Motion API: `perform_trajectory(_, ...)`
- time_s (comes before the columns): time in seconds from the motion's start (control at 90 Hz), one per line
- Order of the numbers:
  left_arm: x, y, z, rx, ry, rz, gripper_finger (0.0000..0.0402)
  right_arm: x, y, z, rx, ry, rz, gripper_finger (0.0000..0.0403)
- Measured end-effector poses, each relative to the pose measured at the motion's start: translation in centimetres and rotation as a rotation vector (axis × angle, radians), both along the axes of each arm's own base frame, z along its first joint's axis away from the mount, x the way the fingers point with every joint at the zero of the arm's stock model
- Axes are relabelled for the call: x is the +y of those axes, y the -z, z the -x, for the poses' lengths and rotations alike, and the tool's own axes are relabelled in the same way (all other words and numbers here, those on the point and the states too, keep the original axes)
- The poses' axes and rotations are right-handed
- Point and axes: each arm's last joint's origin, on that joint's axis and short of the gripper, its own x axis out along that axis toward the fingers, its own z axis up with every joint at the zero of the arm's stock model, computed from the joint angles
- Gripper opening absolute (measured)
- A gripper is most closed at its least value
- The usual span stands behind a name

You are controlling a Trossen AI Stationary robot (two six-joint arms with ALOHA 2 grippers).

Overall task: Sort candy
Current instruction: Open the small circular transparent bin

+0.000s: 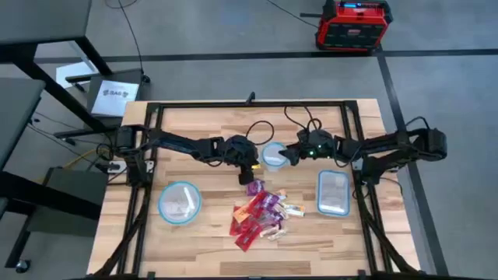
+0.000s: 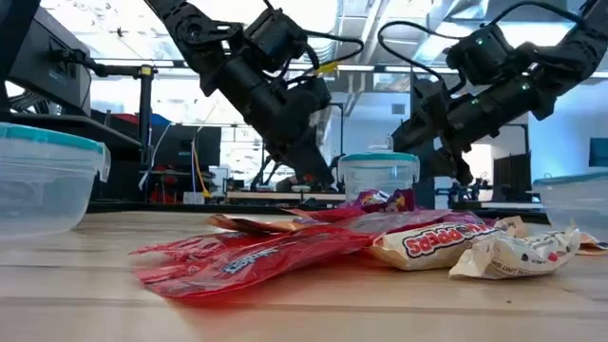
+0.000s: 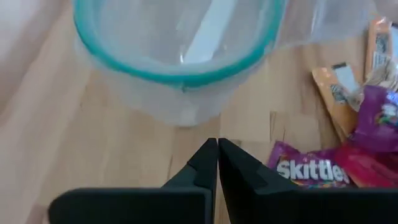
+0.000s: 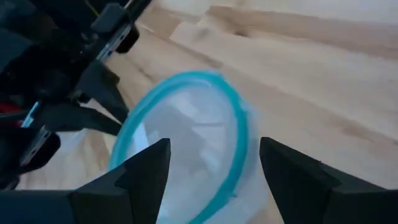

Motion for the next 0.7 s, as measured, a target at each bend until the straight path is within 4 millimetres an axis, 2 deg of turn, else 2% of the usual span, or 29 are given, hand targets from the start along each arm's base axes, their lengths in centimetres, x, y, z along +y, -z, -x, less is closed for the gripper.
perform_trajectory(0.489,3.6,-0.3,0.4,-0.046,-0.143,0.005,0.0,2.3,0.0,-0.5,-0.006,-0.106,-0.03,0.0235)
perform_trajectory(0.7,3.8,-0.7,0.9,-0.015,-0.138,0.008,0.0,3.3,0.3,-0.5,0.033,-0.18,0.017,0.0235)
